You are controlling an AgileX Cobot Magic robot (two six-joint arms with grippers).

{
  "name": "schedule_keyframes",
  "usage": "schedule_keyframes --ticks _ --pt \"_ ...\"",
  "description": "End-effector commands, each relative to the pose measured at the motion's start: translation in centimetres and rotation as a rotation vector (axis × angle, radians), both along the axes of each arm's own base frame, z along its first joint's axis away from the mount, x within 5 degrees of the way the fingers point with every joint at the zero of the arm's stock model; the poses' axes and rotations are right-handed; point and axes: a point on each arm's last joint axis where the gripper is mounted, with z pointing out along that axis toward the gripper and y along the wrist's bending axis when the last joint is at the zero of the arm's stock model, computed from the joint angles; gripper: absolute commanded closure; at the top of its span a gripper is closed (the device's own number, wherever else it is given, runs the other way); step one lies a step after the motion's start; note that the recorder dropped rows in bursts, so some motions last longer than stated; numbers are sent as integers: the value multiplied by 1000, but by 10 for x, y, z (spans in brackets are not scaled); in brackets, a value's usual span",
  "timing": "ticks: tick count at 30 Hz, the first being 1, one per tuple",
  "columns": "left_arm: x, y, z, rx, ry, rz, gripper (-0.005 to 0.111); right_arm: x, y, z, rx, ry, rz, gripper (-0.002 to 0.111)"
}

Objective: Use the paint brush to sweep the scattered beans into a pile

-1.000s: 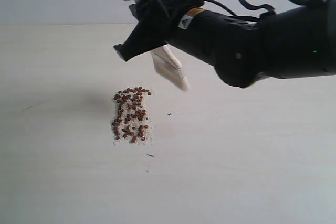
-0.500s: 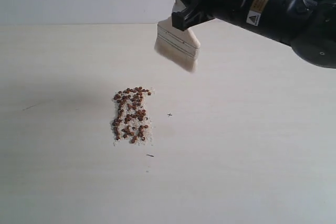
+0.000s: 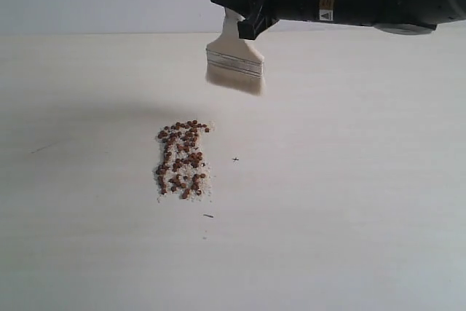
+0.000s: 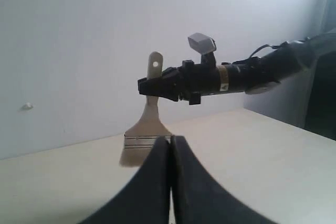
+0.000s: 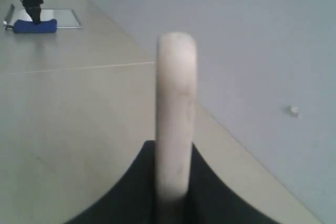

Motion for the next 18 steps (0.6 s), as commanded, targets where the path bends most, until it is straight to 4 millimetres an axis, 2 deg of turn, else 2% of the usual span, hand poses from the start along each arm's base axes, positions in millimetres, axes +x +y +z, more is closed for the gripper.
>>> schedule_keyframes --ticks 1,4,9,13,18 --pt "0 0 -1 -8 4 -2 107 22 3 -15 7 34 -22 108" --pt "0 0 -1 -8 4 -2 107 29 10 -22 8 -8 69 108" --pt "0 0 -1 -8 4 -2 107 45 20 -31 44 21 167 108" --pt "0 0 -1 -9 5 -2 107 58 25 -35 30 62 209 108" --pt "0 0 -1 -9 5 -2 107 61 26 -45 16 82 214 108"
